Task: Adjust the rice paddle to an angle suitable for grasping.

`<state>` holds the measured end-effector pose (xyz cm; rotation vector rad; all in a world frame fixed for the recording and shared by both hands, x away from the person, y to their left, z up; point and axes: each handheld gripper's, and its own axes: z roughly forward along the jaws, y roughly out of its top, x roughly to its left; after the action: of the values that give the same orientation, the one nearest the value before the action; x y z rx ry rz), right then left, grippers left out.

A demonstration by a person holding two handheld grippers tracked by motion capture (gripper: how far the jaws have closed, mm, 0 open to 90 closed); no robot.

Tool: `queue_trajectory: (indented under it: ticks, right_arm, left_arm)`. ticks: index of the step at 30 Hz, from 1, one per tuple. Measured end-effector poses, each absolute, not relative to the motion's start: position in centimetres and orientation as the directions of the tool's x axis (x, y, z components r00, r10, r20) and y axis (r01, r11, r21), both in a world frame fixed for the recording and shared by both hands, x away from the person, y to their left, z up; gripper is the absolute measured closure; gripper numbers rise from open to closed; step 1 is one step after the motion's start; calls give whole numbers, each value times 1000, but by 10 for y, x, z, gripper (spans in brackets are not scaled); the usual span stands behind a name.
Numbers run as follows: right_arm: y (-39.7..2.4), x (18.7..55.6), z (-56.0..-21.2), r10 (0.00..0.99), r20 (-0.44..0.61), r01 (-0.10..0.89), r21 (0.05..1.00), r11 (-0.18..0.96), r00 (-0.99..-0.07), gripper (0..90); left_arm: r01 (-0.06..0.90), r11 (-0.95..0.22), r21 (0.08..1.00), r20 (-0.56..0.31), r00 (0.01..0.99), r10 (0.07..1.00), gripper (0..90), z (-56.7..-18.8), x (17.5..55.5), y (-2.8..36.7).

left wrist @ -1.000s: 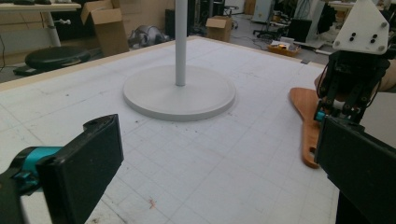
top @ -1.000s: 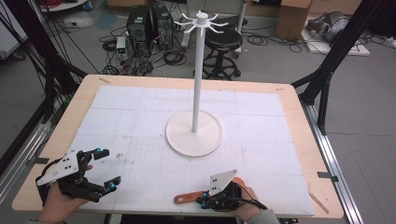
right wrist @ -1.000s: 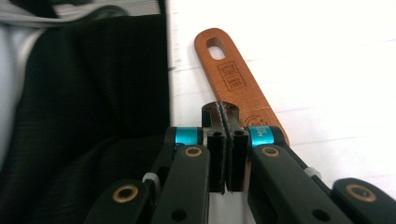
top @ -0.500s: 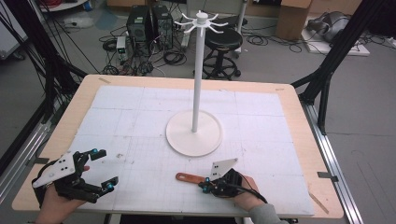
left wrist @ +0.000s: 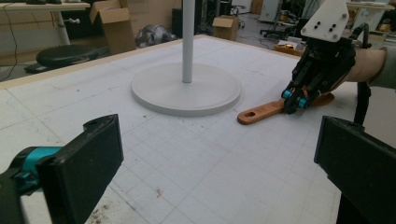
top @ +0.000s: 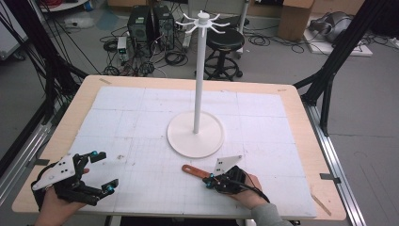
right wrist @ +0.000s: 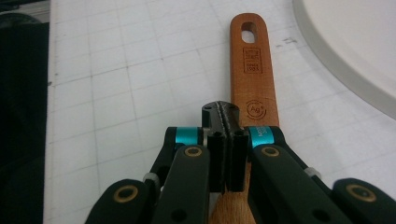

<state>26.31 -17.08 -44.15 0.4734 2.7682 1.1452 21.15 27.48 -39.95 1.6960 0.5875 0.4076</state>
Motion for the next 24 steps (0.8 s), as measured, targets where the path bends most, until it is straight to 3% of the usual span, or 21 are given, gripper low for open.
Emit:
queue_trajectory:
  ticks: [24]
  right_arm:
    - [-211, 264, -443, 418, 53, 328, 712, 621, -907, 893]
  left_arm:
    - [158, -138, 978, -47, 806, 590, 18, -399, 211, 277]
